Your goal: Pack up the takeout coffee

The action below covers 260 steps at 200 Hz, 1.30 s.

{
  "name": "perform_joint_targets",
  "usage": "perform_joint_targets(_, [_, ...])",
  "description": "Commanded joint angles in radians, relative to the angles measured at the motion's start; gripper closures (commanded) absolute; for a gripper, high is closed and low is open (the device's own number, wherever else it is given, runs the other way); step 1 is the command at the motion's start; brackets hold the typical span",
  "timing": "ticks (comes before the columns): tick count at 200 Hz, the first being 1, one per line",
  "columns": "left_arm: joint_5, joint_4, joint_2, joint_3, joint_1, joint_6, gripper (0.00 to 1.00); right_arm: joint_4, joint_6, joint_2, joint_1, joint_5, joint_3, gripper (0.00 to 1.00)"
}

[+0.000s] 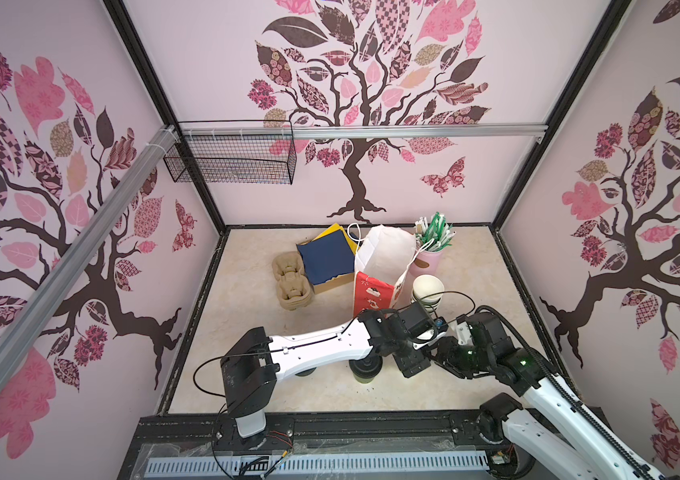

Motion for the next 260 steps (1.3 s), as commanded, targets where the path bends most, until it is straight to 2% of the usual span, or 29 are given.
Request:
perform_joint_targets(1, [0.002,0.051,-0.047,-0.040,0.003,-0.027,0.13,-0.049,-0.017,0.008,-0.003,0.009,-0.017,0.46])
perform_joint_targets(48, [-0.014,0.124,-0.134,-0.090,0.034,-0.100,0.13,-0.033,-0.025,0.009,-0.004,-0.006,-0.006,0.43])
perform_joint_targets(93, [0.014,0.105,-0.211,-0.137,0.077,-0.228,0.25,-0.029,-0.051,-0.017,-0.003,-0.034,0.034,0.33])
perform_joint_targets(130, [0.045,0.047,-0.208,-0.158,0.081,-0.276,0.37,-0.054,-0.080,-0.042,-0.003,-0.024,0.051,0.29])
perform_joint_targets(181, [0.072,0.034,-0.167,-0.144,0.089,-0.307,0.36,0.044,-0.104,0.025,-0.003,-0.118,0.039,0.26])
perform_joint_targets(203, [0.084,0.037,-0.145,-0.140,0.100,-0.318,0.38,0.080,-0.117,0.063,-0.003,-0.146,0.021,0.26])
perform_joint_targets(260, [0.106,0.053,-0.106,-0.136,0.117,-0.329,0.47,0.092,-0.123,0.101,-0.002,-0.119,-0.005,0.30])
